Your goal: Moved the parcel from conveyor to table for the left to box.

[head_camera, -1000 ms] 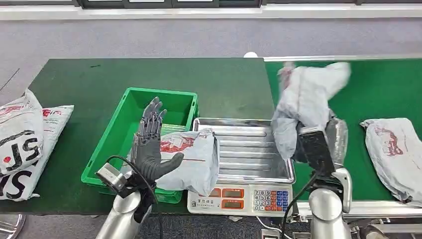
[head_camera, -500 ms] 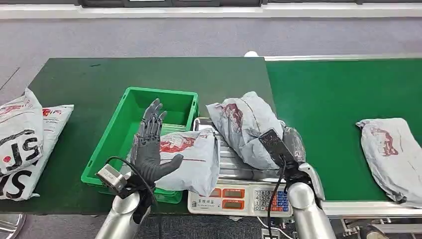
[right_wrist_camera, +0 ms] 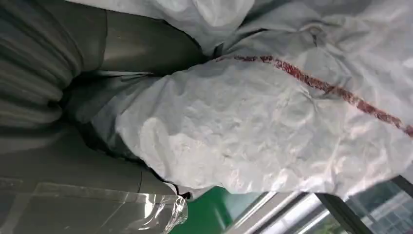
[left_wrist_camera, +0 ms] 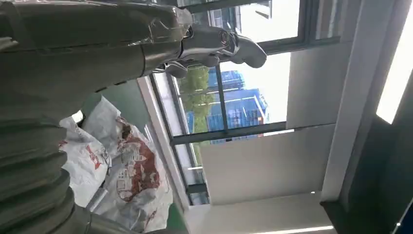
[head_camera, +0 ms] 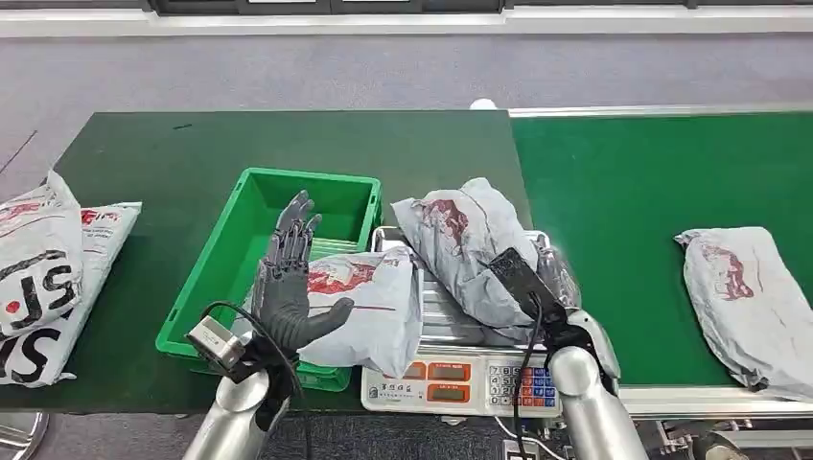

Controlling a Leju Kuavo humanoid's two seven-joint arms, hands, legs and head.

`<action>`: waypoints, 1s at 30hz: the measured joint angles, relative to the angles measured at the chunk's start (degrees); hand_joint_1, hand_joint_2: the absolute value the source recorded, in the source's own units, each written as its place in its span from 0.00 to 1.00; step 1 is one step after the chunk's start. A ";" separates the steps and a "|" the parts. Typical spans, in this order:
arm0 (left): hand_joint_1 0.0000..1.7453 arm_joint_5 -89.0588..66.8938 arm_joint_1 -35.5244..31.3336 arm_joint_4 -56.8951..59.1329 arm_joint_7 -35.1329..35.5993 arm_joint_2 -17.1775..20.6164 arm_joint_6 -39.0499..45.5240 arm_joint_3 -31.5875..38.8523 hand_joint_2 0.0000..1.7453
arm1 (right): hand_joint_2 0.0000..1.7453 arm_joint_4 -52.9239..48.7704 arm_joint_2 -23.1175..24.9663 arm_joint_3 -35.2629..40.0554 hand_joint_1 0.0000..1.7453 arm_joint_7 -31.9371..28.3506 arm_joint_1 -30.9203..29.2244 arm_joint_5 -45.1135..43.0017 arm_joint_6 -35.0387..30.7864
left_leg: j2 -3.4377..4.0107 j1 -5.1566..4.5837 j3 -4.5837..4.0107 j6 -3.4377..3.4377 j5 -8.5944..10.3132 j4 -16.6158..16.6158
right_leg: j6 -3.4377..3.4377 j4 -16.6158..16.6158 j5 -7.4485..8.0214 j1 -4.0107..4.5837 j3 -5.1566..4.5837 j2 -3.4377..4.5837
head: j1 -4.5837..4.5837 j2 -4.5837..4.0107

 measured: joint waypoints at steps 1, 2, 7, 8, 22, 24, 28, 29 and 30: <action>0.00 0.00 0.01 0.02 0.00 0.02 0.04 0.00 1.00 | 1.00 0.77 -0.15 0.15 1.00 -0.53 -0.31 -0.26 0.02 | 0.00 0.00 0.00 0.00 0.00 0.00 | 0.00 0.00 0.00 0.00 0.01 0.00 | 0.00 0.00; 0.00 0.00 0.02 0.04 0.00 0.07 0.04 0.00 1.00 | 1.00 1.57 -0.28 0.37 1.00 -2.04 -0.59 -1.00 0.13 | 0.00 0.00 0.01 0.00 0.00 0.00 | 0.00 0.00 0.01 0.00 0.01 0.00 | 0.00 0.00; 0.00 0.00 -0.15 0.53 0.00 0.09 0.07 0.00 1.00 | 1.00 2.36 -1.05 2.47 1.00 -14.39 -0.28 -7.96 6.87 | 0.03 0.00 0.02 0.00 0.00 0.00 | -0.03 0.00 0.03 0.01 -0.03 0.04 | 0.00 0.00; 0.00 0.00 -0.30 0.83 -0.02 0.09 0.07 0.00 1.00 | 1.00 2.29 -1.16 3.38 1.00 -17.53 -0.02 -9.28 9.23 | 0.03 0.00 0.02 0.00 0.00 0.00 | -0.04 0.00 0.03 0.02 -0.04 0.03 | 0.00 0.00; 0.00 0.22 -1.21 2.12 -0.04 -0.11 0.24 0.00 1.00 | 1.00 -1.80 -2.80 14.19 1.00 -22.29 0.59 -14.08 15.08 | 0.13 0.02 -0.04 -0.01 0.00 0.00 | -0.03 0.00 0.04 0.02 -0.10 0.12 | 0.00 0.00; 0.00 0.09 -1.20 2.01 0.02 -0.13 0.20 0.00 1.00 | 1.00 -2.21 -3.23 15.21 1.00 -21.93 0.59 -14.45 15.56 | 0.13 0.02 -0.04 -0.01 0.00 0.01 | -0.03 0.00 0.04 0.02 -0.10 0.12 | -0.02 0.00; 0.00 0.02 -1.19 1.88 0.04 -0.13 0.07 0.00 1.00 | 1.00 -2.45 -4.04 16.74 1.00 -20.66 0.52 -13.79 16.28 | 0.13 0.02 -0.04 -0.01 0.00 0.00 | -0.04 0.00 0.04 0.03 -0.11 0.12 | 0.00 0.00; 0.00 0.02 -1.19 1.84 0.07 -0.13 0.07 0.00 1.00 | 1.00 -2.45 -4.17 17.03 1.00 -20.59 0.53 -13.77 16.33 | 0.13 0.02 -0.04 -0.01 0.00 0.00 | -0.04 0.00 0.04 0.03 -0.11 0.12 | 0.00 0.00; 0.00 0.02 -1.19 1.81 0.07 -0.13 0.07 0.00 1.00 | 1.00 -2.47 -4.28 17.22 1.00 -20.52 0.52 -13.75 16.35 | 0.13 0.02 -0.04 -0.01 0.00 0.00 | -0.04 0.00 0.04 0.03 -0.11 0.12 | -0.02 0.00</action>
